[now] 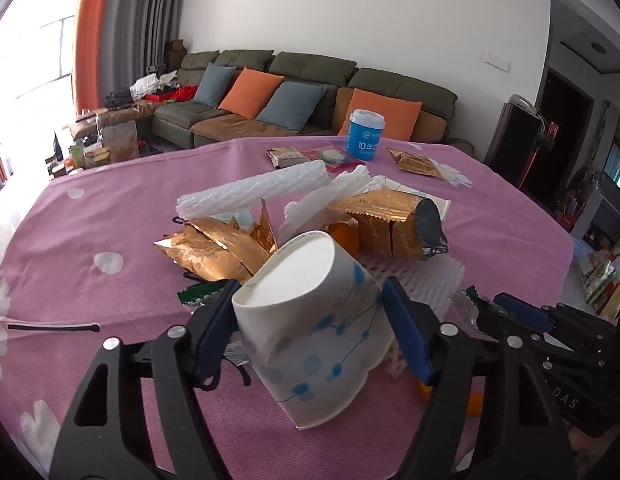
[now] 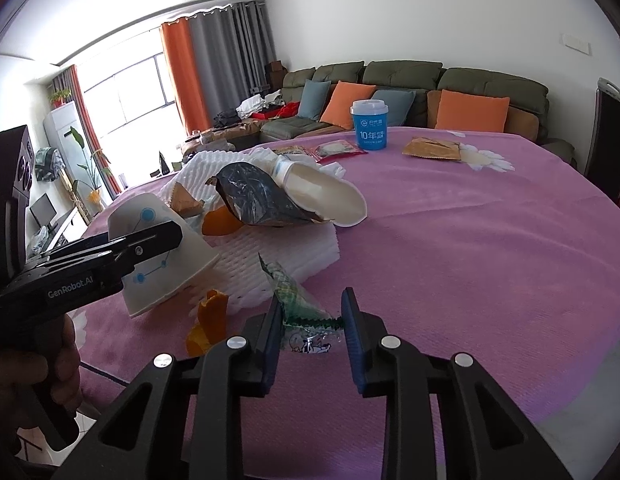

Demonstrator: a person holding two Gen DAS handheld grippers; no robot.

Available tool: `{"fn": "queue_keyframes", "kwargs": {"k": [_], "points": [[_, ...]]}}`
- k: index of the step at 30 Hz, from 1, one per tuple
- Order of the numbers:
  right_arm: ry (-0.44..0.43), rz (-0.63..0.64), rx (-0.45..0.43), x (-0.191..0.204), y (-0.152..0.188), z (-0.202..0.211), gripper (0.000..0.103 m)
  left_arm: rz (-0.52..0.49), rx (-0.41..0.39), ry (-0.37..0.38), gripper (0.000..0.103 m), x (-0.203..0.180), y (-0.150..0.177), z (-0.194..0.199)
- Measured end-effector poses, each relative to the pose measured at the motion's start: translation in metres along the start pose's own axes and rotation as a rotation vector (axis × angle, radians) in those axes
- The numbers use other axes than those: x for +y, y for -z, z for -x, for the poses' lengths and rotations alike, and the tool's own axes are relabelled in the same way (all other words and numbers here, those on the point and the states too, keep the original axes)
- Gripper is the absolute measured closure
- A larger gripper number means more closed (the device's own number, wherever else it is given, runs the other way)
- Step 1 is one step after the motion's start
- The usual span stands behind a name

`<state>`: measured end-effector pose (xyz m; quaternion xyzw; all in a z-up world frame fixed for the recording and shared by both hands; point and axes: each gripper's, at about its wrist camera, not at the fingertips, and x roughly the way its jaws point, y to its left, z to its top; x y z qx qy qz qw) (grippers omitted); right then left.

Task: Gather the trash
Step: 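Grasp the white blue-dotted paper cup with the left tool while the right tool grasps the clear green-edged wrapper, then carry the cup and wrapper with both tools over the teal trash bin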

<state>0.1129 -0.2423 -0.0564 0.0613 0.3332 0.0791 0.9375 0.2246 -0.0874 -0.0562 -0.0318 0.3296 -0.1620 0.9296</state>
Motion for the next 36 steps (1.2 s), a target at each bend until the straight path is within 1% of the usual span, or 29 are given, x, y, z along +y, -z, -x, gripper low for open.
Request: {"fn": "queue_keyframes", "kwargs": {"k": [3, 4, 5, 10, 15, 21, 25, 28, 32, 36], "points": [[0.000, 0.000, -0.006, -0.001, 0.000, 0.001, 0.077, 0.037, 0.000, 0.020, 0.034, 0.007, 0.002, 0.003], [0.001, 0.000, -0.007, -0.001, 0.000, 0.001, 0.077, 0.047, -0.004, 0.028, 0.037, 0.009, 0.001, 0.003], [0.001, -0.001, -0.008, -0.002, 0.000, 0.001, 0.077, 0.056, -0.006, 0.038, 0.044, 0.011, 0.001, 0.004], [0.009, 0.000, -0.016, -0.002, 0.001, 0.003, 0.077, 0.108, 0.003, 0.083, 0.045, 0.019, 0.002, 0.007], [0.018, 0.002, -0.036, -0.004, -0.003, 0.010, 0.078, 0.139, -0.032, 0.123, 0.045, 0.022, 0.000, 0.023], [0.025, 0.011, -0.086, -0.004, -0.016, 0.025, 0.078, 0.153, -0.092, 0.137, 0.045, 0.025, -0.007, 0.053], [0.012, 0.025, -0.132, 0.001, -0.028, 0.037, 0.078, 0.157, -0.147, 0.123, 0.045, 0.031, -0.011, 0.083], [-0.010, 0.049, -0.162, 0.010, -0.038, 0.042, 0.078, 0.160, -0.186, 0.094, 0.045, 0.040, -0.012, 0.106], [-0.074, 0.105, -0.193, 0.035, -0.052, 0.045, 0.078, 0.177, -0.236, 0.039, 0.045, 0.059, -0.011, 0.139], [-0.160, 0.161, -0.191, 0.067, -0.063, 0.036, 0.078, 0.216, -0.281, -0.033, 0.045, 0.086, -0.006, 0.174]]}}
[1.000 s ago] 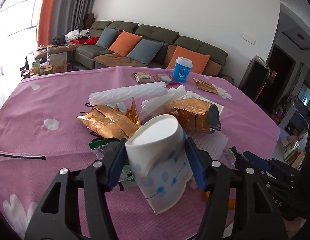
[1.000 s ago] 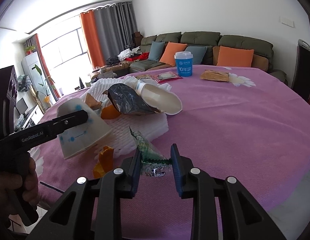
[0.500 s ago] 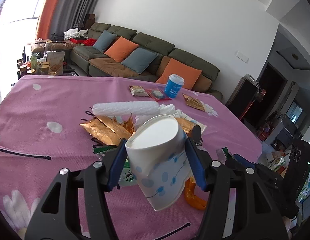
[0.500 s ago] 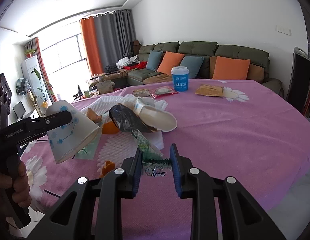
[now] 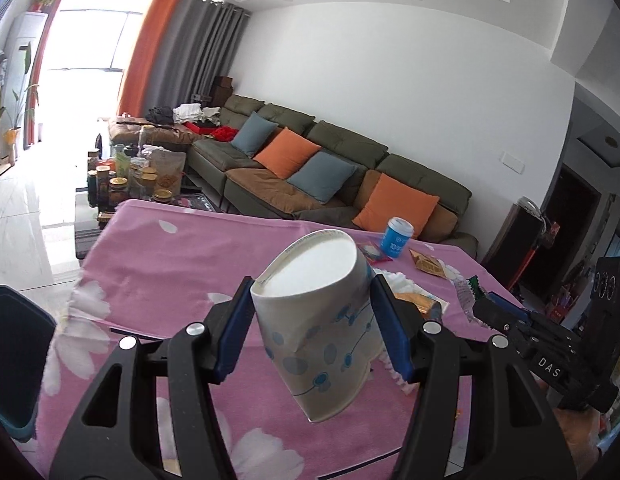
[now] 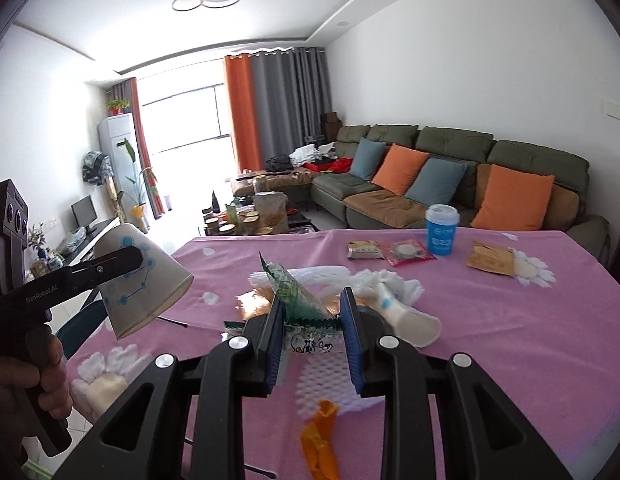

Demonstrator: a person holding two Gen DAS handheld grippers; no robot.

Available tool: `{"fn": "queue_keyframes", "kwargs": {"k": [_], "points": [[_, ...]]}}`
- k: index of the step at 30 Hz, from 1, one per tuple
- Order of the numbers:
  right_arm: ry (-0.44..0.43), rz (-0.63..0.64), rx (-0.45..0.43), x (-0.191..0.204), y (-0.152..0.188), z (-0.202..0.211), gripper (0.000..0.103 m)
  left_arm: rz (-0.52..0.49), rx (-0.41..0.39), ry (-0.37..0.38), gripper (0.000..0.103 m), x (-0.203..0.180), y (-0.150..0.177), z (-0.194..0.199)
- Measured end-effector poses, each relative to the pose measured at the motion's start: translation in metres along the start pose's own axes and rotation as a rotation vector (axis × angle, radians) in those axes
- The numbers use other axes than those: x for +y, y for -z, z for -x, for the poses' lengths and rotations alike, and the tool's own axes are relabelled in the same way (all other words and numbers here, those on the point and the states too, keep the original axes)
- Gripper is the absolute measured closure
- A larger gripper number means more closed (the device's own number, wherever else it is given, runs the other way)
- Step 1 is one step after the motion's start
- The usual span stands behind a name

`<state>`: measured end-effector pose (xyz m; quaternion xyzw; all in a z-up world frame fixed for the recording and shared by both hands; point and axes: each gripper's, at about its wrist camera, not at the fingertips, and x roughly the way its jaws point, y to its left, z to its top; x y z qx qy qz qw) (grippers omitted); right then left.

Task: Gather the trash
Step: 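Carry the cup and wrapper with both tools over the teal trash bin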

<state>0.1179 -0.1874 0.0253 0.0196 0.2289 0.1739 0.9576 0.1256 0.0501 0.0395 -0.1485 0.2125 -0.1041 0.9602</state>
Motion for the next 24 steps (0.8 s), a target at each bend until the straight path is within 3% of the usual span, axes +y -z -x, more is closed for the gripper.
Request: {"fn": "queue_keyframes", "kwargs": {"k": [13, 24], "points": [[-0.353, 0.159, 0.132, 0.141, -0.031, -0.096, 0.078, 0.098, -0.124, -0.305, 0.045, 0.121, -0.017, 0.105], [-0.531, 0.284, 0.273, 0.261, -0.038, -0.156, 0.078, 0.163, -0.137, -0.541, 0.045, 0.228, -0.015, 0.172]]}}
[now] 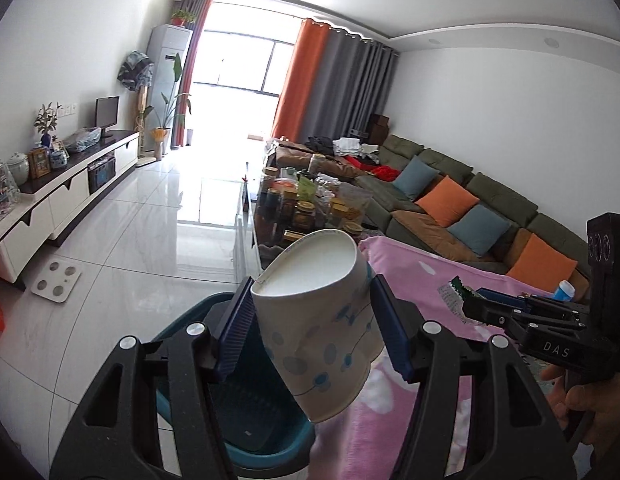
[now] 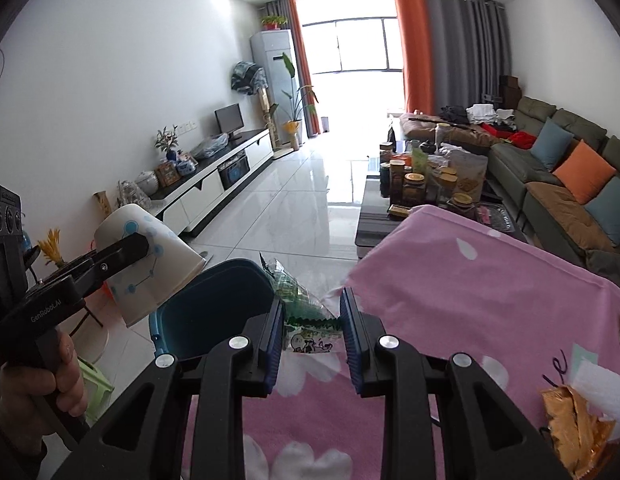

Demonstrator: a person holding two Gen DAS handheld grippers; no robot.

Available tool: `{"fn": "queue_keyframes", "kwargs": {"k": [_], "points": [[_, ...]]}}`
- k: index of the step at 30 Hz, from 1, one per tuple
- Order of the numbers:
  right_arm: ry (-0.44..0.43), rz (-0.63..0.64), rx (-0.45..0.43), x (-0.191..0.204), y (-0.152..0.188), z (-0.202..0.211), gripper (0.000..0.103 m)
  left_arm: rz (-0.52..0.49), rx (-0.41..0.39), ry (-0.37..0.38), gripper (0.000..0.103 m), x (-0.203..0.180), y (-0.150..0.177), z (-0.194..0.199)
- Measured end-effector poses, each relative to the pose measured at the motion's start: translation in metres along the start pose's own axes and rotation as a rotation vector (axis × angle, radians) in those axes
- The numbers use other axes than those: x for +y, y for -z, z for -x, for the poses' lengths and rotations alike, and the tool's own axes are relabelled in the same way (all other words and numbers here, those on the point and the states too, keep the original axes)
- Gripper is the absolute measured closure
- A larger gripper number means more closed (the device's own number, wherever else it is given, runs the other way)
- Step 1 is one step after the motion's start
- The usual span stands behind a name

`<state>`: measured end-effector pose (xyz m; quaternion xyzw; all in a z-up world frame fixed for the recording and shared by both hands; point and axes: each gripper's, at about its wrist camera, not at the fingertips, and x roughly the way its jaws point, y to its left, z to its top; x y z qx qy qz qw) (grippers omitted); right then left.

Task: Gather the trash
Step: 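Carry the cup and wrapper with both tools over the teal trash bin, then open both tools to drop the cup and wrapper into the bin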

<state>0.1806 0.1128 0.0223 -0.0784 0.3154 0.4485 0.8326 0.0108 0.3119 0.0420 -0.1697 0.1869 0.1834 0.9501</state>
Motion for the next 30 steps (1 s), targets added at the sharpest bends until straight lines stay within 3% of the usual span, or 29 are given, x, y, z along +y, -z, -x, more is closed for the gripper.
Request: {"fn": "queue_keyframes", "kwargs": {"k": [9, 20, 22, 24, 28, 30], "points": [[-0.102, 0.004, 0.165, 0.034, -0.016, -0.071, 0.078, 0.024, 0.097, -0.106, 0.045, 0.071, 0.025, -0.027], [-0.169, 0.021, 0.389, 0.069, -0.012, -0.144, 0.076, -0.007, 0.242, -0.184, 0.044, 0.067, 0.064, -0.097], [-0.170, 0.019, 0.405, 0.074, -0.011, -0.149, 0.073, -0.012, 0.266, -0.185, 0.041, 0.065, 0.068, -0.107], [-0.178, 0.019, 0.426, 0.077, -0.010, -0.157, 0.064, -0.014, 0.271, -0.191, 0.030, 0.065, 0.072, -0.112], [-0.174, -0.002, 0.427, 0.075, -0.007, -0.159, 0.057, -0.010, 0.261, -0.204, 0.026, 0.067, 0.076, -0.113], [-0.181, -0.016, 0.415, 0.075, -0.007, -0.160, 0.044, -0.007, 0.242, -0.214, 0.023, 0.070, 0.075, -0.104]]}}
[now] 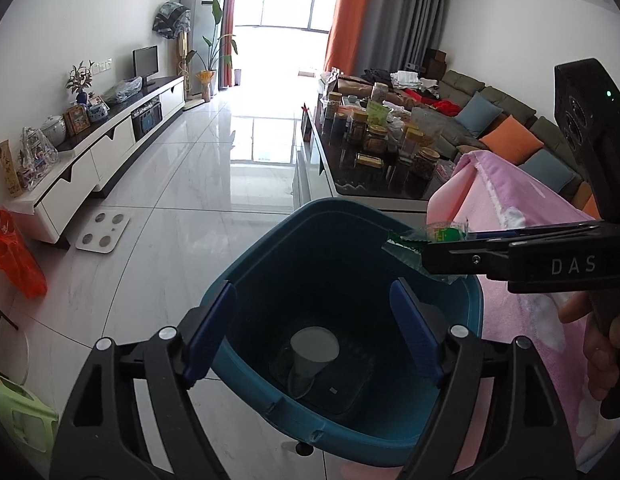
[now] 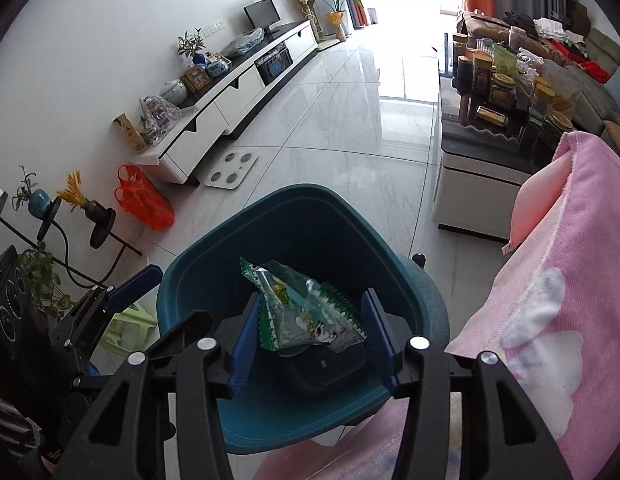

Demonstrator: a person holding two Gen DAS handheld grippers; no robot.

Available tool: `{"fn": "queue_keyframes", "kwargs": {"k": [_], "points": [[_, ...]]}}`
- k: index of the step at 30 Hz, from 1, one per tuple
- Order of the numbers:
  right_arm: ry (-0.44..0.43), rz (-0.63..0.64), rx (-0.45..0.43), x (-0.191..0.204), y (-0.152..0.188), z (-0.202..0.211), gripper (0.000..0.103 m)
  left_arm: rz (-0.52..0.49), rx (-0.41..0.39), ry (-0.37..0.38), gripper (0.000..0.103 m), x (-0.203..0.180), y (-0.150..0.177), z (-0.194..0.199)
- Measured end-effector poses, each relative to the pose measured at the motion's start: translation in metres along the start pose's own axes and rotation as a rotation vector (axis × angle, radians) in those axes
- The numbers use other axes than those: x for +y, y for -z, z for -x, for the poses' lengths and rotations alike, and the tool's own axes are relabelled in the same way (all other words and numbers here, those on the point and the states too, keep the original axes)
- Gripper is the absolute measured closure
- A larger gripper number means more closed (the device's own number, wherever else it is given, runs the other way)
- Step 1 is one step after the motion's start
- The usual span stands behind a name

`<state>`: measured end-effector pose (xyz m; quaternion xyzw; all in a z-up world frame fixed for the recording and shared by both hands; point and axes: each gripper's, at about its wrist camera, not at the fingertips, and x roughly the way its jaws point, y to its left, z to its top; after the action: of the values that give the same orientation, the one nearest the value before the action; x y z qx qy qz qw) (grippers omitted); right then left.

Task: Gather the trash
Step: 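Open both tools to drop the cup and wrapper into the bin, then move both open tools back over the table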

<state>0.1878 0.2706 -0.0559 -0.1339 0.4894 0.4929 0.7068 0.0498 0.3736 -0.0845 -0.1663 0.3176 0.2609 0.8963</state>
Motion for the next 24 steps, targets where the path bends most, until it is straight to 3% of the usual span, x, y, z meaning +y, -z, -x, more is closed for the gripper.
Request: {"fn": "queue_keyframes", "kwargs": {"k": [2, 7, 10, 14, 18, 24], "points": [[-0.019, -0.014, 0.000, -0.002, 0.001, 0.001, 0.038, 0.004, -0.016, -0.008, 0.015, 0.002, 0.000, 0.007], [-0.042, -0.015, -0.028, -0.001, -0.001, 0.009, 0.028, 0.020, -0.063, -0.027, 0.008, 0.007, 0.001, 0.030], [-0.054, -0.020, -0.062, -0.002, 0.002, 0.022, 0.026, 0.022, -0.075, -0.023, 0.007, 0.009, 0.002, 0.044], [-0.047, -0.008, -0.152, -0.007, 0.015, 0.059, 0.016, -0.007, -0.102, -0.017, 0.006, -0.004, -0.002, 0.065], [0.000, -0.002, -0.273, -0.018, 0.046, 0.110, 0.007, -0.038, -0.144, 0.014, 0.006, -0.027, -0.008, 0.089], [0.090, -0.028, -0.434, -0.042, 0.108, 0.177, 0.007, -0.098, -0.177, 0.073, 0.006, -0.078, -0.010, 0.113]]}}
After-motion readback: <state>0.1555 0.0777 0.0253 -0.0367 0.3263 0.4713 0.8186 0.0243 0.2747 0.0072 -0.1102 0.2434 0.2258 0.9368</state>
